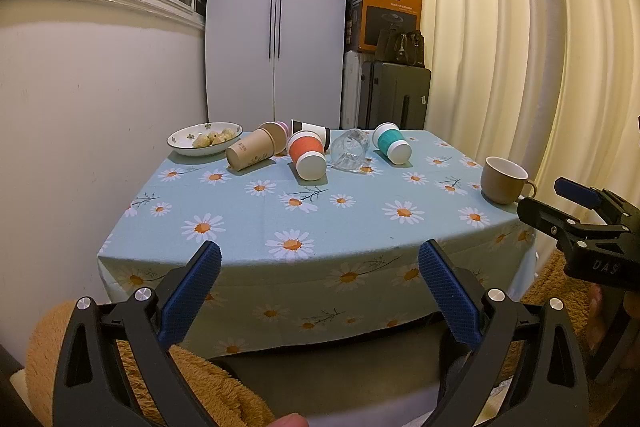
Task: Flip cup upright
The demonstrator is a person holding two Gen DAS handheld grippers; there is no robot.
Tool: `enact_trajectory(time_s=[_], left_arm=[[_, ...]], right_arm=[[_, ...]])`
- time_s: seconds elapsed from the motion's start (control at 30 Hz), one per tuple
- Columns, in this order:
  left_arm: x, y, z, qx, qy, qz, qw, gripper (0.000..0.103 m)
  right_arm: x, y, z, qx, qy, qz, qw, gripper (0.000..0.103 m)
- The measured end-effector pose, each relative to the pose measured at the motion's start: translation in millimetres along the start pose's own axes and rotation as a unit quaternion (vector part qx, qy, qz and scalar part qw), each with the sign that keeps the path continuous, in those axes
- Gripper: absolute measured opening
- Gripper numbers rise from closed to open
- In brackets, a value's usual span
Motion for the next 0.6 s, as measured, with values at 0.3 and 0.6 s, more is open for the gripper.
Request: enact_trajectory(time_s=[0.3,0.6], left_arm=[[-0.3,0.1,0.4,-0.001,0.0,0.0,1.0,0.096],[-0.2,0.2,0.2,-0.001,0.0,0.001,1.0,0.096]], right_arm=[[1.6,1.2,-0.3,-0.004,0.001,0.0,1.0,0.098],[2.2,1.9,-1.2,-0.007,0.001,0.0,1.0,0.098]])
Point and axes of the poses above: each gripper's, at about its wrist camera, not at the fingertips, and y roughly the way its jaws point, x to its right, z to its top, the point moved 3 cm from there along y, roughly the way its jaws point, and after that the axes turned 12 degrees about -y, right-handed, at the moved point
